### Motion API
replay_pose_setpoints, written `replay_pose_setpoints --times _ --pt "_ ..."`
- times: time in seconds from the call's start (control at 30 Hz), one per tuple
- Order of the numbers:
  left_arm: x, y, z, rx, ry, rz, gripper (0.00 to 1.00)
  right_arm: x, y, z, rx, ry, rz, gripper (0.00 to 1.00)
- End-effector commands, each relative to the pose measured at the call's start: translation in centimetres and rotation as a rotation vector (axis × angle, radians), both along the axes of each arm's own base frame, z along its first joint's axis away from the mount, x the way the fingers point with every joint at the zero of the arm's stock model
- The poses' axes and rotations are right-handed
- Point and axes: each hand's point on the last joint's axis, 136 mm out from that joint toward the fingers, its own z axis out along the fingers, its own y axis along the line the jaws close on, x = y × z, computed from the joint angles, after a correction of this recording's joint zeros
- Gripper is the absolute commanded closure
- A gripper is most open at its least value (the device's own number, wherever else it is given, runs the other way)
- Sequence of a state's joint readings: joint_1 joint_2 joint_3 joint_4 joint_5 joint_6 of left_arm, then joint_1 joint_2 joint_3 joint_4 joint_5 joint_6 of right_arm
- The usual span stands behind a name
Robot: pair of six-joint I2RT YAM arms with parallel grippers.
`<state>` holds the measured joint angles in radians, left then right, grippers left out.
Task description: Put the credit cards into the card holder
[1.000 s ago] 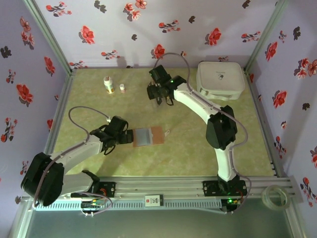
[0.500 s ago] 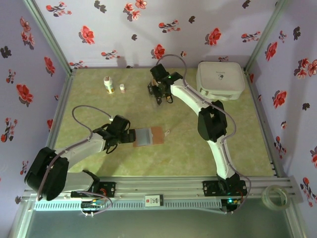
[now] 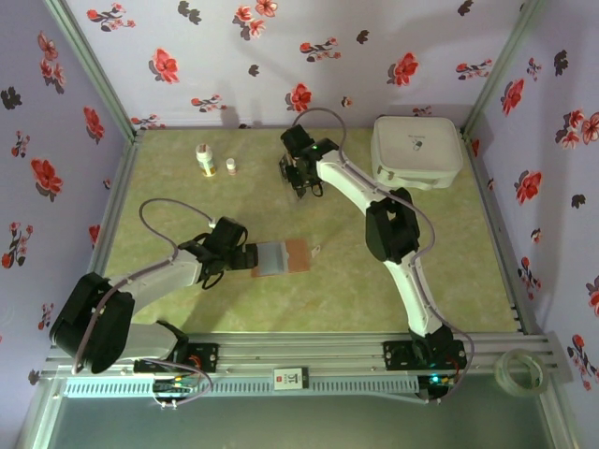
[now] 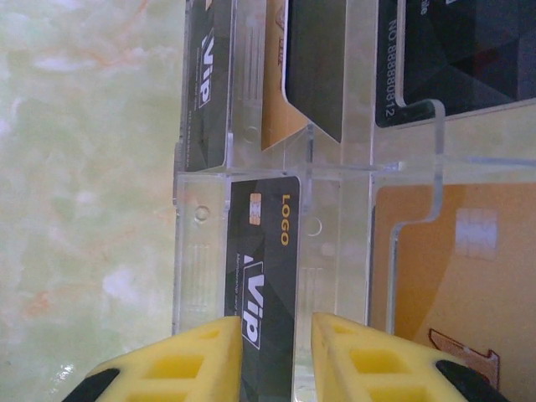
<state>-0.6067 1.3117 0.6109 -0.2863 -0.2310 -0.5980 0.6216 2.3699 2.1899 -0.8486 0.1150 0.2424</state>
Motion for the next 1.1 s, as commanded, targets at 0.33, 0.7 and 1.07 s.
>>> replay_pose_setpoints --times 0.33,0.7,1.07 --pt "0.1 -0.5 -0.3 0.000 -0.003 -0.025 0.00 -0.6 0.6 -0.3 0.024 0.049 0.029 0.84" --pt "0.1 -0.5 -0.5 0.002 -0.002 -0.024 0.00 -0.6 1.1 0.3 0.032 0.035 0.036 0.90" --pt "0.1 -0.4 -0.3 0.002 -0.001 -0.026 0.00 -0.8 1.2 1.3 0.060 0.040 0.053 1.00"
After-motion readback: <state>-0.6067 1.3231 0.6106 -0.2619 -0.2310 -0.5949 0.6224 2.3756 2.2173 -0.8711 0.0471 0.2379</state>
